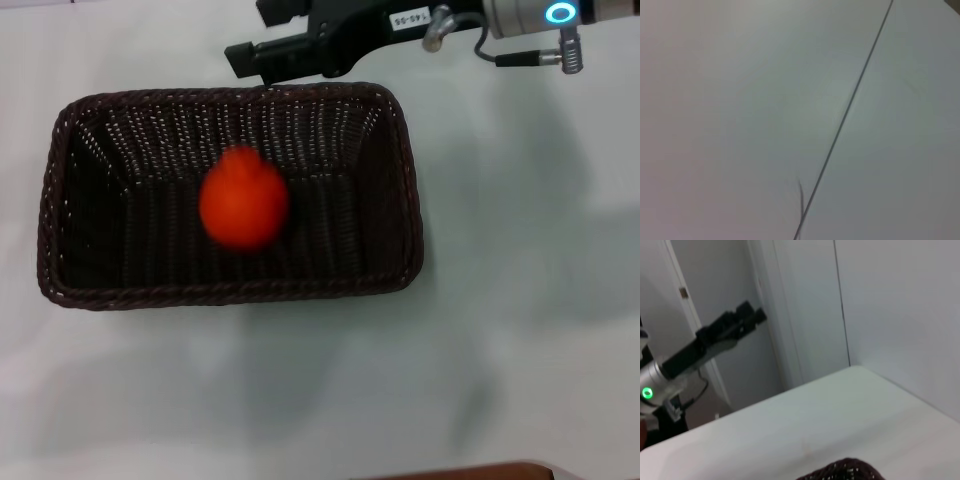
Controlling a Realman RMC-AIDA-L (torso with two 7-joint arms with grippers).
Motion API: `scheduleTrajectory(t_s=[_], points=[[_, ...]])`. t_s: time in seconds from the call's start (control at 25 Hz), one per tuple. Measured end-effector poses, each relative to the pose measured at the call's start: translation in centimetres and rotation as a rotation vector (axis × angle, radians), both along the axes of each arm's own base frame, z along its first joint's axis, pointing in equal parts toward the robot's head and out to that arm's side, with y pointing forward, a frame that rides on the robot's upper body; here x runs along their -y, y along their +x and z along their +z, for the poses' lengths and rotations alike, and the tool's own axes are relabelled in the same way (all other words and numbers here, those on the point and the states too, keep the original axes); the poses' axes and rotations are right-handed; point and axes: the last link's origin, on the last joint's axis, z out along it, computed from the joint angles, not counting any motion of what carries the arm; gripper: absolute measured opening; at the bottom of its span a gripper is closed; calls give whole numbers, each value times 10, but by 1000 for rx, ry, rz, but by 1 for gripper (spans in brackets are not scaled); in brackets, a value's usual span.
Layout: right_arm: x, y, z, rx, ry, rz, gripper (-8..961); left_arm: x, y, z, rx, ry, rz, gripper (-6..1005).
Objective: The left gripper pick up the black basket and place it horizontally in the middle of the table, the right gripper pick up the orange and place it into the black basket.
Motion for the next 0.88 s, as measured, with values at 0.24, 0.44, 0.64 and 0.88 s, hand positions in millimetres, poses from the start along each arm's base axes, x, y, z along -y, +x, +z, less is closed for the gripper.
scheduleTrajectory(t_s=[0.24,0.44,0.64,0.88], points=[[-8,17,10,-52,96,-43,642,6,-4,-2,-46,23,18,844],[-19,55,21,-197,357,-132,912,18,-10,-7,-150,94,53,844],[-24,108,19,-306,636,-194,914,25,-20,-14,-140,140,124,844],[-16,162,19,-530,860,-244,874,35,-26,-26,-93,152,172,844]])
